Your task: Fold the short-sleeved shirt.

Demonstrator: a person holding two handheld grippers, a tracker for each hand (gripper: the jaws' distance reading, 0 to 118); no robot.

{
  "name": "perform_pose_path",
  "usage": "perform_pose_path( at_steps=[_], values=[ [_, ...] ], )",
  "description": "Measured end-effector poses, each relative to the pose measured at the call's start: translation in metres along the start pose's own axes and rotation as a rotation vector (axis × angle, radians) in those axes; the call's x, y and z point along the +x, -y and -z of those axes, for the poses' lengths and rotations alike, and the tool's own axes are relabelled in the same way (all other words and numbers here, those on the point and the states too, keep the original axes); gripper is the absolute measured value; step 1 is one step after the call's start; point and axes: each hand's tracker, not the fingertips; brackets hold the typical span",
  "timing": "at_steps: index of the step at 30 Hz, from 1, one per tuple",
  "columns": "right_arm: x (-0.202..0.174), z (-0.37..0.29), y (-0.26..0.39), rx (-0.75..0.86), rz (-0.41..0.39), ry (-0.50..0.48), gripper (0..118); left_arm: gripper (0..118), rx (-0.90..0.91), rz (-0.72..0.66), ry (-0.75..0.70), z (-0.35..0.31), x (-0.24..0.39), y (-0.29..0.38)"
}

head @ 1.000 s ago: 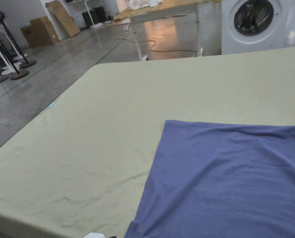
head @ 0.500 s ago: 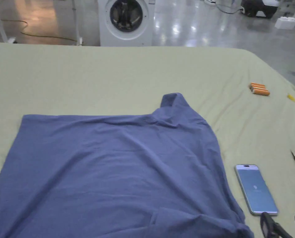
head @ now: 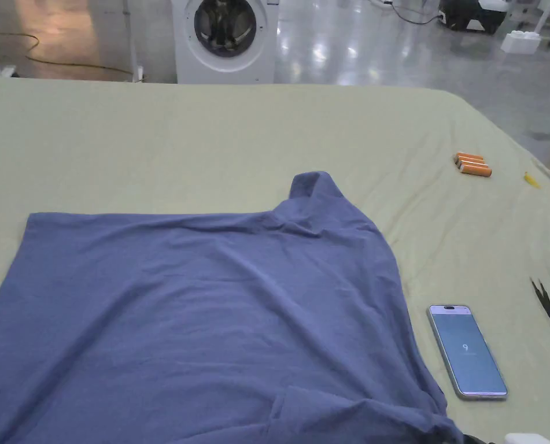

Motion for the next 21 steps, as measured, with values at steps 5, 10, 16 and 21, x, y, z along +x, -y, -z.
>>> perform_pose_path(
  at_steps=[5, 10, 16, 21],
  values=[
    [0.015, -0.006, -0.003, 0.052, 0.123, -0.057, 2, 6, 0.027, 0.006, 0.003, -0.005, -0.001, -0.001],
    [0.019, -0.009, -0.032, 0.135, 0.097, -0.081, 2, 6, 0.104, -0.069, 0.089, -0.009, -0.016, -0.026],
    [-0.002, 0.028, -0.107, 0.18, -0.079, -0.03, 2, 6, 0.204, -0.079, 0.121, 0.011, -0.023, -0.113],
    [-0.007, 0.093, -0.168, 0.133, -0.102, -0.039, 2, 6, 0.177, -0.042, 0.124, 0.069, -0.028, -0.188]
  ],
)
